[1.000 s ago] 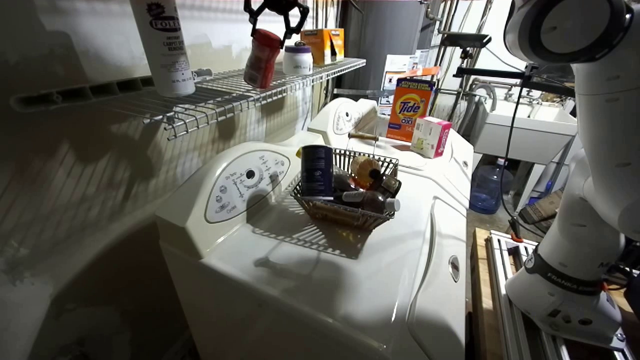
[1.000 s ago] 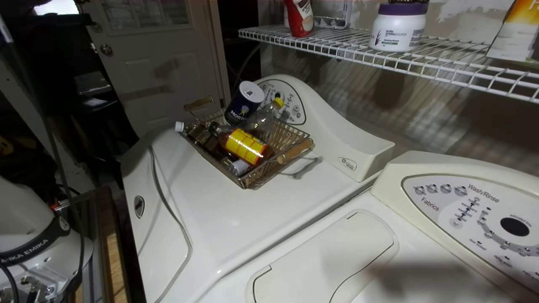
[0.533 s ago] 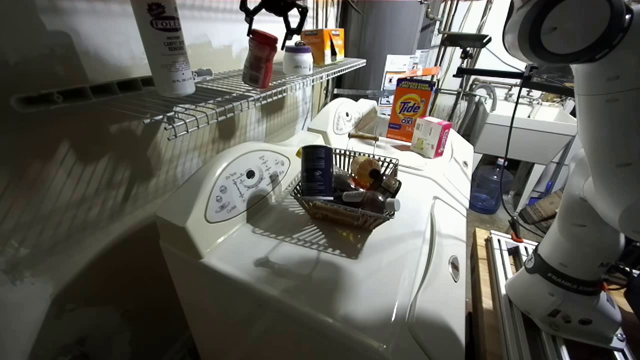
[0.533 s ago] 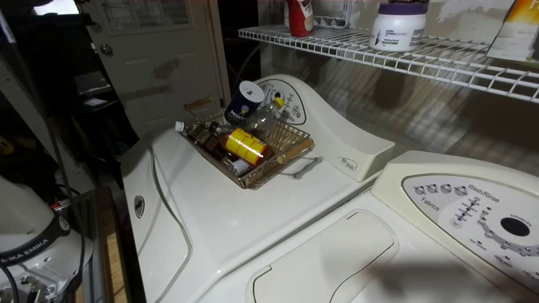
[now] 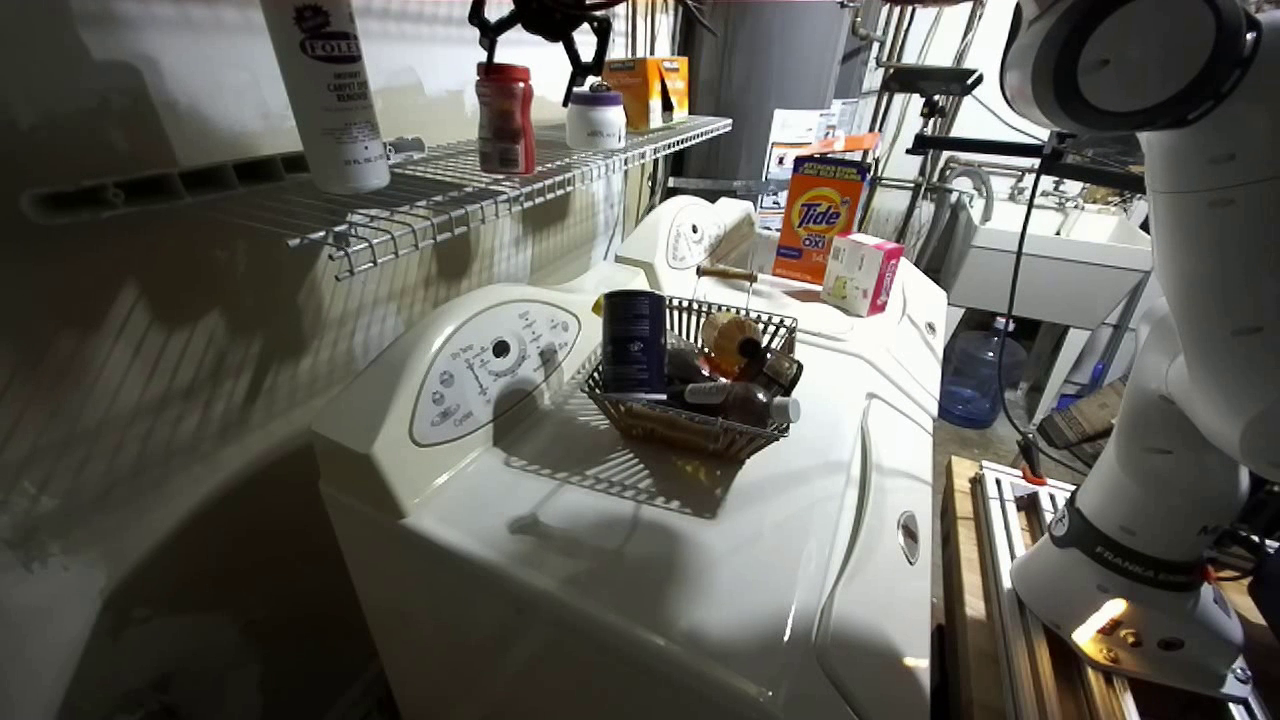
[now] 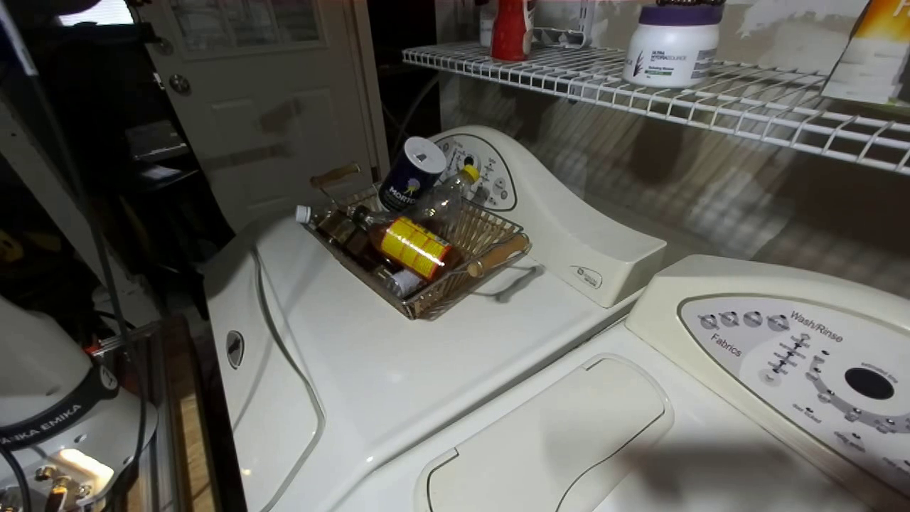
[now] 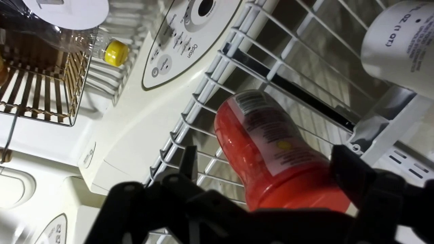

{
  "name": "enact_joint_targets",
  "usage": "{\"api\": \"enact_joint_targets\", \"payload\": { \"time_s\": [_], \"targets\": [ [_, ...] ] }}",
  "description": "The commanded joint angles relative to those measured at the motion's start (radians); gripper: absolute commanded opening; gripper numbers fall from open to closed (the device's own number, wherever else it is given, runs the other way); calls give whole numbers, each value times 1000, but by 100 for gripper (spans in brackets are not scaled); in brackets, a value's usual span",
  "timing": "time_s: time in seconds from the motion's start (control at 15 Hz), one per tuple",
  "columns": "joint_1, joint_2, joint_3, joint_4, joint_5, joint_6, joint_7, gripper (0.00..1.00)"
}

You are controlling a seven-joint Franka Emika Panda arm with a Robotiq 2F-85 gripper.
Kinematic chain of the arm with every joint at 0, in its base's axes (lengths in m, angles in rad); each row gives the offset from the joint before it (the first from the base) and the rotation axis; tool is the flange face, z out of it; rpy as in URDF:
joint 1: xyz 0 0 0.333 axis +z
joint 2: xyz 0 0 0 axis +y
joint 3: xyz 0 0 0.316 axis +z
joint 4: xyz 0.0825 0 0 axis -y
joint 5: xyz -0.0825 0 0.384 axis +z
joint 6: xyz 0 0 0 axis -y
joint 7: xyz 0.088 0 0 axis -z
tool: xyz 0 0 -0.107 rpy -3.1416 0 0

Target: Pick up the bottle with the red lid and put it on the shelf

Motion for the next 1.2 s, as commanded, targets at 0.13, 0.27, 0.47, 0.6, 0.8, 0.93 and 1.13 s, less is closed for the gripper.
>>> {"api": "enact_joint_targets", "payload": {
  "time_s": [0.13,0.27,0.47,0.6,0.8,0.93,1.13],
  "targets": [
    [-1,-16,1,6,-11,25,-47,100],
    [0,-38,1,-12,-20,43,-84,100],
    [2,-73,-1,-41,-39,63,-145,100],
    [1,-98,2,-64,-48,83,-201,100],
    [-2,-142,6,-110,-61,135,-309,100],
    [-7,-176,9,-150,-59,170,-391,100],
    [-11,-238,9,-236,-55,212,-514,100]
  ]
}}
